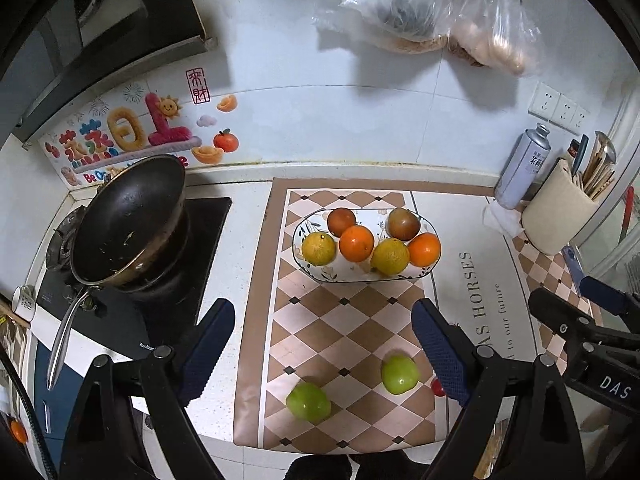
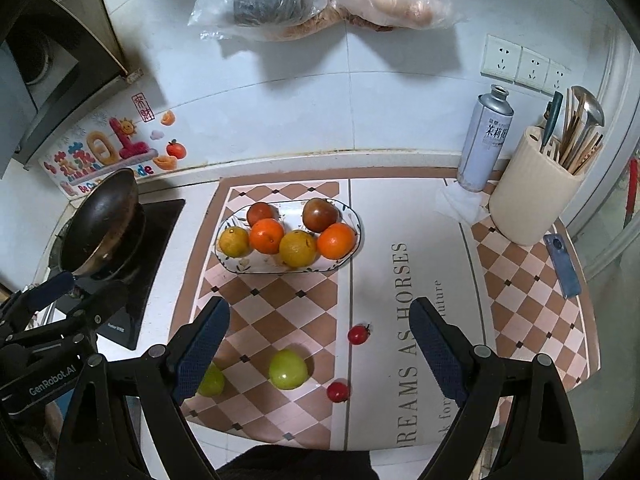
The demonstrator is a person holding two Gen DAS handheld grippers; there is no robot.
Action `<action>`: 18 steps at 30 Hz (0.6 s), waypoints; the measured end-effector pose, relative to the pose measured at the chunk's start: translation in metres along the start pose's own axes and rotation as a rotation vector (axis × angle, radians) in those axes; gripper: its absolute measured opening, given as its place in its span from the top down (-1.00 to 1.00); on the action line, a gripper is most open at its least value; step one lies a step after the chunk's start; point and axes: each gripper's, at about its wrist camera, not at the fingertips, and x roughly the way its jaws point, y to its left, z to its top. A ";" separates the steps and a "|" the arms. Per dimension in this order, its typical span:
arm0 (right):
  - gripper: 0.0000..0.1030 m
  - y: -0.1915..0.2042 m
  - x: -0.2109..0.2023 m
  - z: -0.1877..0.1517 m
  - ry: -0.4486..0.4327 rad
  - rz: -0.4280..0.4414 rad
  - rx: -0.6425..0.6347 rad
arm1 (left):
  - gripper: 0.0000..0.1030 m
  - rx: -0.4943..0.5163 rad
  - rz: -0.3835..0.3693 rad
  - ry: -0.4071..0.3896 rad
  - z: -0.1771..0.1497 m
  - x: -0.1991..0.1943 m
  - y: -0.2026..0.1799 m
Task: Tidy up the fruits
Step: 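Grasp a green apple with the left gripper while the right gripper grasps another green apple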
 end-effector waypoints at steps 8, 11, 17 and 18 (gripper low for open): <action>-0.81 -0.002 0.039 -0.009 0.116 0.067 0.028 | -0.80 -0.016 -0.017 0.088 -0.008 0.026 0.006; -0.81 -0.006 0.089 -0.022 0.257 0.136 0.062 | -0.96 -0.033 -0.016 0.198 -0.017 0.062 0.013; -0.81 -0.007 0.183 -0.058 0.495 0.204 0.107 | -0.95 -0.117 -0.027 0.421 -0.050 0.133 0.033; -0.81 -0.005 0.194 -0.062 0.515 0.205 0.105 | -0.95 -0.131 -0.029 0.454 -0.056 0.141 0.036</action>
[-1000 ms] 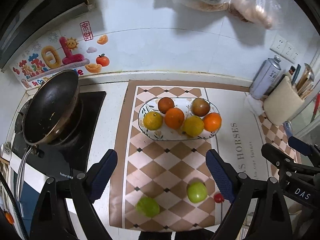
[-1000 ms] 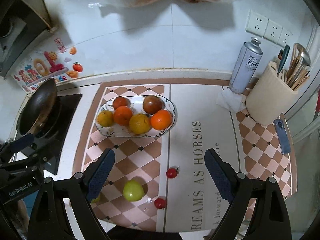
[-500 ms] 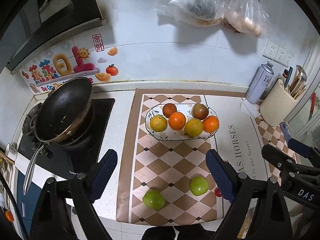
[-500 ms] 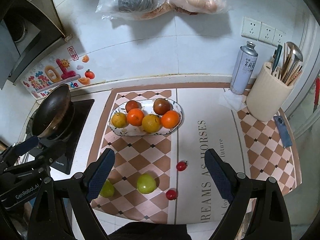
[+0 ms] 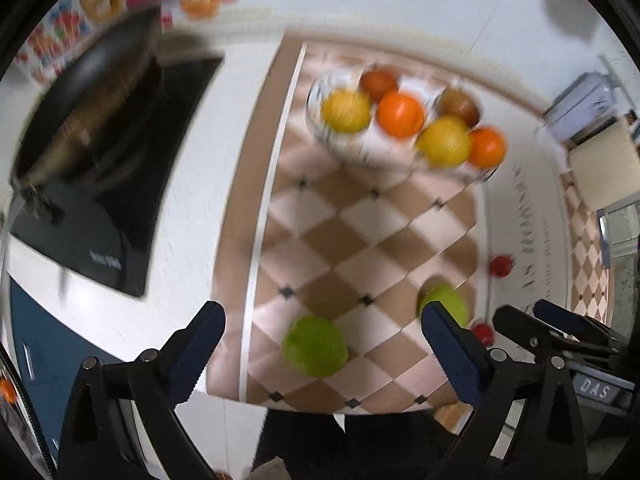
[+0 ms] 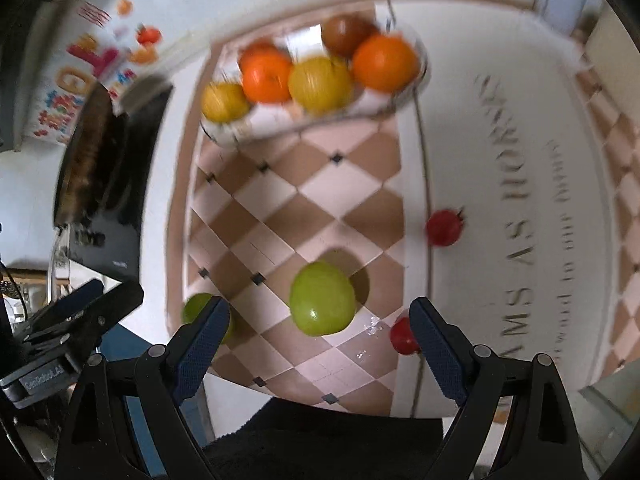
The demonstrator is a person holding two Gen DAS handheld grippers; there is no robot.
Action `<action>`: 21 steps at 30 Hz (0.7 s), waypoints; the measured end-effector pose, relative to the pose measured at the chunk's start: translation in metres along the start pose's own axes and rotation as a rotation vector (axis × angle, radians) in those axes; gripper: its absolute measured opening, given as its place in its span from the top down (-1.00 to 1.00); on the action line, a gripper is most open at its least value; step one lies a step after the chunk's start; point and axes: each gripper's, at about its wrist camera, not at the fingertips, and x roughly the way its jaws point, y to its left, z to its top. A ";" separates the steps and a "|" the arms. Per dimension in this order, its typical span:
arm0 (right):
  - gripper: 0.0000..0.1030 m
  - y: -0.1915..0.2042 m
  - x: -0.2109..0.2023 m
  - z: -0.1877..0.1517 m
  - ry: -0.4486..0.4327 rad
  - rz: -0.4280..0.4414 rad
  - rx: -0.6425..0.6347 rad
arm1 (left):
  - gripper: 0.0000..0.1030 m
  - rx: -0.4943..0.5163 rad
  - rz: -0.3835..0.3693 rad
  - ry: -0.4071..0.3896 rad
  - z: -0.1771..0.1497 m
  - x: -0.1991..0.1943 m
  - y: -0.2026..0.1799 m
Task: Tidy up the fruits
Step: 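Grasp a green apple with the left gripper while the right gripper grasps another green apple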
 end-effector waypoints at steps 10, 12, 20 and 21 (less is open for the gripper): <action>-0.80 0.006 0.072 0.010 0.144 -0.018 -0.031 | -0.90 -0.162 -0.083 0.260 -0.023 0.082 0.025; -0.77 0.008 0.080 0.011 0.161 -0.024 -0.038 | -0.78 -0.180 -0.104 0.281 -0.026 0.089 0.025; -0.52 0.014 0.095 0.009 0.198 -0.027 -0.046 | -0.10 -0.169 -0.088 0.272 -0.036 0.097 0.013; -0.50 0.015 0.096 0.009 0.200 -0.028 -0.050 | -0.07 -0.164 -0.081 0.262 -0.037 0.096 0.012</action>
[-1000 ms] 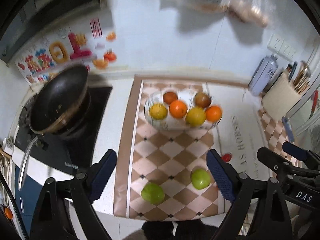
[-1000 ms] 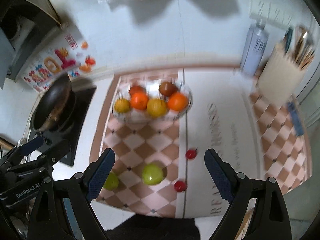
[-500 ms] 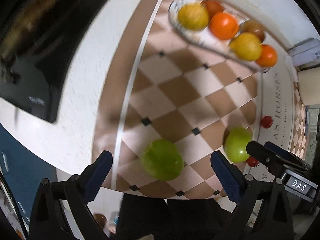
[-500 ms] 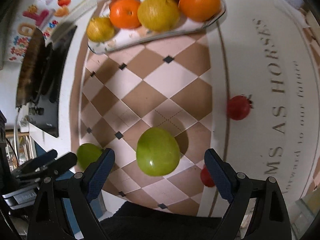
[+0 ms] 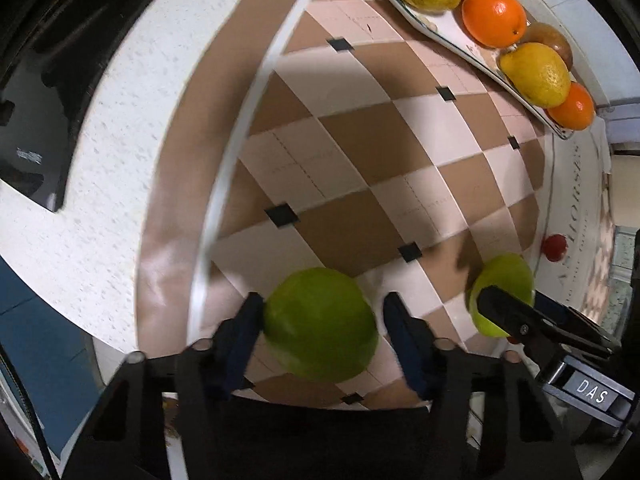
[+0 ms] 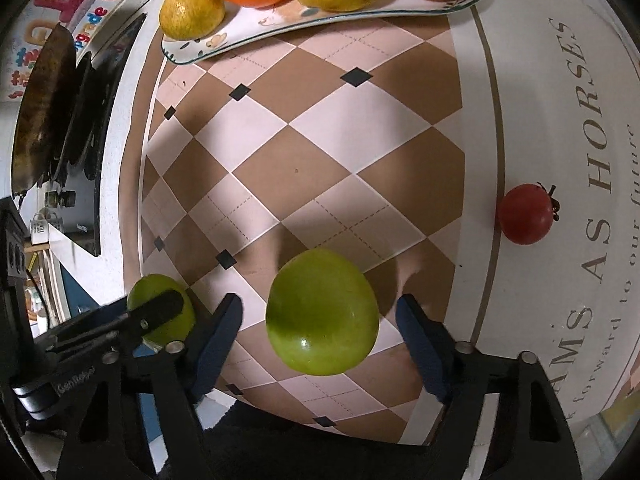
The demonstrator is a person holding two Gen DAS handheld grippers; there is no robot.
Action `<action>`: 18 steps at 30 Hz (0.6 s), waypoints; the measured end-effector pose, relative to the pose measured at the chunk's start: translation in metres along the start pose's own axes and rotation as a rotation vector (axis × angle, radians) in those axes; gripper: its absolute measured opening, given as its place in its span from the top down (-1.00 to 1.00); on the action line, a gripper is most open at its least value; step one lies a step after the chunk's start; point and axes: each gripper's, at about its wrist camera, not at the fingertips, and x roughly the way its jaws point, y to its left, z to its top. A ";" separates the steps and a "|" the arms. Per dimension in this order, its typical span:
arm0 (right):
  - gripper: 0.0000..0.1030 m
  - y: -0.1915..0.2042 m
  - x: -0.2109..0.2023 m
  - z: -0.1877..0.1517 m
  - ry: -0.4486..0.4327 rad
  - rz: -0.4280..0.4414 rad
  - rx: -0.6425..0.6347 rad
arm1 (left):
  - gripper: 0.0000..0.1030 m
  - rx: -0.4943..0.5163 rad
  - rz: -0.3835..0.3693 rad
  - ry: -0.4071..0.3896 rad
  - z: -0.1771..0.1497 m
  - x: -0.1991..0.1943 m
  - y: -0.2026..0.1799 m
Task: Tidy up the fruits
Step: 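Grasp a green apple with the left gripper while the right gripper grasps another green apple, then carry the green apple onto the plate with the left gripper while the right gripper places its green apple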
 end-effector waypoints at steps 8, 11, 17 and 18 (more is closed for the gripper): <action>-0.12 0.006 0.009 -0.004 0.002 -0.014 -0.029 | -0.06 0.009 0.018 -0.020 0.001 -0.004 -0.009; -0.12 0.007 0.008 -0.004 -0.009 -0.022 -0.034 | -0.06 0.006 0.012 -0.029 0.003 -0.007 -0.016; -0.12 0.001 -0.008 0.002 -0.056 -0.013 -0.025 | -0.05 0.013 0.000 -0.066 0.029 -0.027 -0.023; -0.12 -0.001 -0.011 0.004 -0.061 -0.009 -0.019 | -0.05 0.016 -0.001 -0.069 0.033 -0.030 -0.027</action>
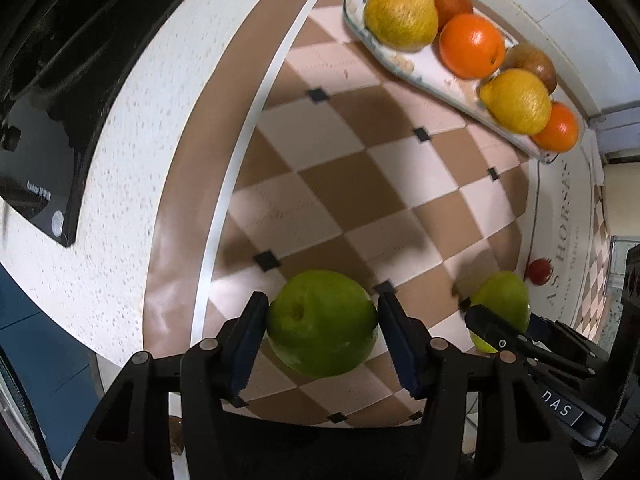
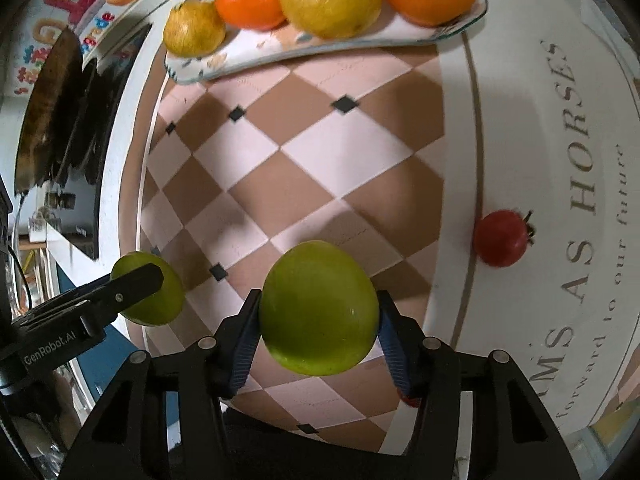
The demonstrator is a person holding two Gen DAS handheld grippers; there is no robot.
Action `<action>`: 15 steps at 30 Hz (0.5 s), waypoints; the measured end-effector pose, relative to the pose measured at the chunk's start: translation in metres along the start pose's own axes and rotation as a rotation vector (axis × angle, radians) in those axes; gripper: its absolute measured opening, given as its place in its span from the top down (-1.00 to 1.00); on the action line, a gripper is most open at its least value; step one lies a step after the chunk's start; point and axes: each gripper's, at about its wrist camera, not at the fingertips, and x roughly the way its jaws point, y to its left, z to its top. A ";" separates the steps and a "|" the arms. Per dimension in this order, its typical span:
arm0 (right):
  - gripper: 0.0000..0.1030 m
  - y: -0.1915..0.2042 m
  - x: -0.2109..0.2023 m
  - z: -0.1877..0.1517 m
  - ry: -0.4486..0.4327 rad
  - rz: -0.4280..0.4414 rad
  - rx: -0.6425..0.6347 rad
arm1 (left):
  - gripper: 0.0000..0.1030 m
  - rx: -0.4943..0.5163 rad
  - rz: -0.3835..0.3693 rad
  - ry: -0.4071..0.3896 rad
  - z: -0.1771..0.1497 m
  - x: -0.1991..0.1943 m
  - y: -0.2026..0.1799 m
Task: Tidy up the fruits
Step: 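Carry the green apple onto the plate with the left gripper while the right gripper places its green apple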
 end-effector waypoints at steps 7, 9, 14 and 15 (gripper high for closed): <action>-0.12 -0.008 -0.028 0.019 -0.044 0.050 0.021 | -0.03 -0.010 -0.075 -0.019 0.021 -0.025 -0.008; -0.12 -0.009 -0.044 0.030 -0.072 0.070 0.023 | -0.03 -0.016 -0.124 -0.035 0.033 -0.040 -0.010; -0.11 -0.004 -0.092 0.074 -0.163 0.090 0.008 | -0.03 0.009 -0.189 -0.136 0.072 -0.089 -0.029; -0.11 0.000 -0.100 0.085 -0.181 0.089 0.003 | -0.03 0.012 -0.196 -0.151 0.084 -0.095 -0.034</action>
